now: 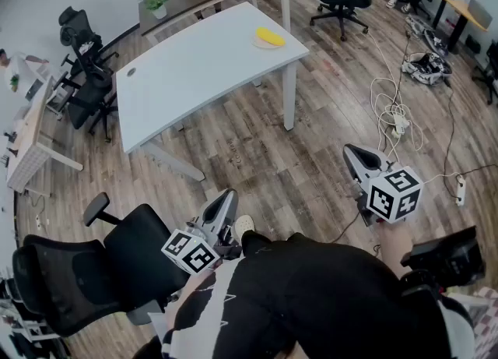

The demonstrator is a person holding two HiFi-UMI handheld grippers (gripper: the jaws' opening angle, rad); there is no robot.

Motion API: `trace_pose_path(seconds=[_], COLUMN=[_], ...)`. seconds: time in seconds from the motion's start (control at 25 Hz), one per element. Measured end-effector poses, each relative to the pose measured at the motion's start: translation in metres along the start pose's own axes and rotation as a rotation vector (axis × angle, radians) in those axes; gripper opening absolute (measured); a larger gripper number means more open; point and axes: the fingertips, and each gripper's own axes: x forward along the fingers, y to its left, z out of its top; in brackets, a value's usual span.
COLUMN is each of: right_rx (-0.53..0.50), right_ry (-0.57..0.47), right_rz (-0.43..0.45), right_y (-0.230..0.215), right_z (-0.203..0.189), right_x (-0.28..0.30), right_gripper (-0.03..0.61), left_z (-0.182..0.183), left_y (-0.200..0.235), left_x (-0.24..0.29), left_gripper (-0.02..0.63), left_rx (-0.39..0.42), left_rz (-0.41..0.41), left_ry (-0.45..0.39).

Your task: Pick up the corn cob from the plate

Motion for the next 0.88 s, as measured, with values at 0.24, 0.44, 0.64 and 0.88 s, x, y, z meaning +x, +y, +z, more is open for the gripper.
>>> trace_pose_path(seconds=[0.24,0.44,0.64,0.88], right_rx=[0.008,0.002,-0.002,0.031], right_ry=[-0.004,0.002,0.018,0.017], right_rz=[-0.005,-0.003,-0.004,0.009], right_y=[0.0,0.002,0.002,0.004], right_z=[-0.001,-0.005,-0.009,-0.016], right_x=[-0.004,-0.002,-0.003,0.007], right_gripper=[0.014,0.014,0.014,0.015], left_z=[-0.004,-0.004,-0.003,0.003], left_y=[-0.004,-0.001,-0.004,0.001], left_x=[-0.003,-0.006,-0.008,-0.005], left_gripper=[0.015,0.015,0.015,0.015], left_rx=[0.005,0.013,0.036,0.087], left_rz=[-0.003,-0.001,0.002,0.041], left_ry=[0.012,0.009,0.006,0.004])
